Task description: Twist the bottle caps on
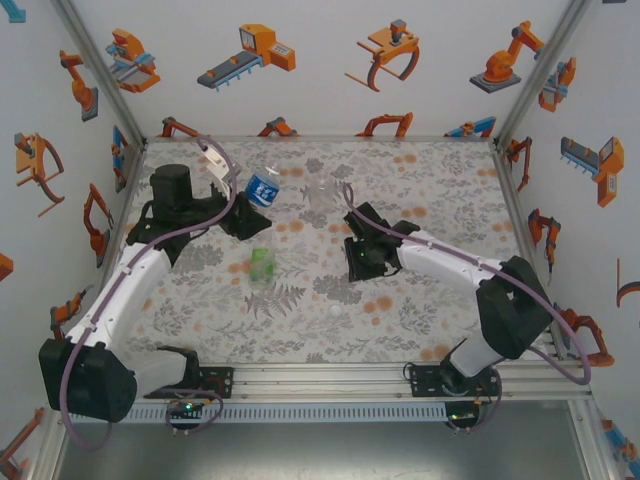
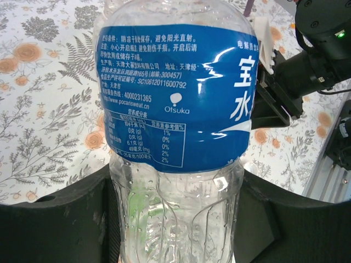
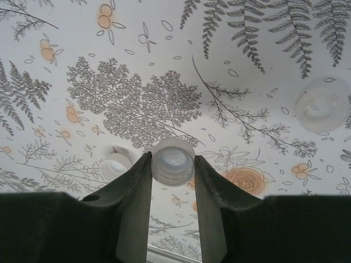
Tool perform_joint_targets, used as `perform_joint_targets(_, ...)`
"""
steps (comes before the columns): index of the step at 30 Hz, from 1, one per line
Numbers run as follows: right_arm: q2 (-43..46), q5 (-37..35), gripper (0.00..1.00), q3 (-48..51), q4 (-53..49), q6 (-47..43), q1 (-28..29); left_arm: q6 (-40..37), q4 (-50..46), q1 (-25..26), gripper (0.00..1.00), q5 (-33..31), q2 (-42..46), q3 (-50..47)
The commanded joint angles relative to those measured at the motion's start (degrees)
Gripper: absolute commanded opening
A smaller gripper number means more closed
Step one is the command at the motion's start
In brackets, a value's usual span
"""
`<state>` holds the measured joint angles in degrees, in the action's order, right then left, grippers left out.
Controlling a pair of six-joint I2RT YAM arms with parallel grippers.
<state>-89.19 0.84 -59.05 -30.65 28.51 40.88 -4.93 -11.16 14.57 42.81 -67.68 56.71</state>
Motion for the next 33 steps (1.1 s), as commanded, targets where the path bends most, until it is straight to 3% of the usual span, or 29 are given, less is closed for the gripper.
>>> perform_joint_targets(1,-1.99,-0.84,0.30,-2.56,-0.83,1.92,0.77,0.07,1.60,0.46,0.01,2.56,-0.53,0.54)
perform_joint_targets(16,-14.46,-1.57,0.31,-11.62,2.25,-3.64,0.86,-0.28,2.03,0.69,0.01,3.76,2.61,0.46)
perform_joint_targets(33,-13.44,-3.61,0.38,-6.49,2.49,-2.58,0.86,-0.13,2.59,-0.26,0.02,5.27,2.67,1.46)
